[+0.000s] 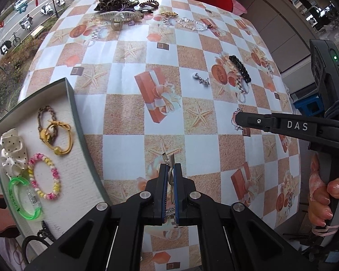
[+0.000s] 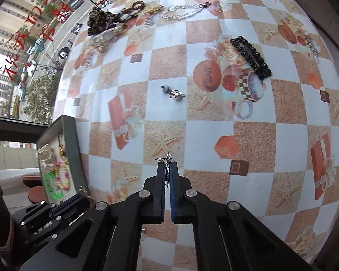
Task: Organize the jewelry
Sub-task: 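Carry the bunny clip and silver charm with both tools over the tray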
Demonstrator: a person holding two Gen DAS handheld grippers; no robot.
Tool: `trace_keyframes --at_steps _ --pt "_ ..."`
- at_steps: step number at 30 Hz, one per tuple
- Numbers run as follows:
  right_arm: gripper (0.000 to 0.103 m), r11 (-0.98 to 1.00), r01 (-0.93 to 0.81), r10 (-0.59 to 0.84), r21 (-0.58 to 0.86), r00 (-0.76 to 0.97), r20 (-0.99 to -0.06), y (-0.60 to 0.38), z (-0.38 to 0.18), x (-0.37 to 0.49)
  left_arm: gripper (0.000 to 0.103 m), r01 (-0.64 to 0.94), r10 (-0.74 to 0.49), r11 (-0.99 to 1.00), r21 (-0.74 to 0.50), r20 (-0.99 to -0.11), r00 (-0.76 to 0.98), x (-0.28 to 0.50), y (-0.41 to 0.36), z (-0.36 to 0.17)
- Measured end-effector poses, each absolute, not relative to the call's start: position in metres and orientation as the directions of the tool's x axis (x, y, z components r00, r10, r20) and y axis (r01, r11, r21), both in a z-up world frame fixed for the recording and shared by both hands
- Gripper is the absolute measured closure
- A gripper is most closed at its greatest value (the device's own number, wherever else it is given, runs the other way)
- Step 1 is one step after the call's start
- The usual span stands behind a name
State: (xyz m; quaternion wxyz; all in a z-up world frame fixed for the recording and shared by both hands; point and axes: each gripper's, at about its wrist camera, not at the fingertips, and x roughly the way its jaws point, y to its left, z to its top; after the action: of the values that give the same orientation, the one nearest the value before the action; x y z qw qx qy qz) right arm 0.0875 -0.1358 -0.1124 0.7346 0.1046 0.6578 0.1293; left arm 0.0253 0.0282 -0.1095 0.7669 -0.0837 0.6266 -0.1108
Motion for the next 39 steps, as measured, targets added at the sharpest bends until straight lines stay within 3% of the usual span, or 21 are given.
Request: trace_keyframes --at_steps 22,39 --pt "0.1 0.859 -0.328 0.42 0.392 0.015 -0.907 0.015 -0.075 0.068 0.094 -0.139 -0.207 0.96 -0.244 -0.95 0.235 -0.045 0.149 -0.104" --pt "0.099 0.823 -0.431 0.345 0.371 -0.139 -0.928 0.115 -0.137 0.054 0.094 -0.243 -0.182 0.946 -0.213 -0.973 0.143 -0.07 0.188 -0.166"
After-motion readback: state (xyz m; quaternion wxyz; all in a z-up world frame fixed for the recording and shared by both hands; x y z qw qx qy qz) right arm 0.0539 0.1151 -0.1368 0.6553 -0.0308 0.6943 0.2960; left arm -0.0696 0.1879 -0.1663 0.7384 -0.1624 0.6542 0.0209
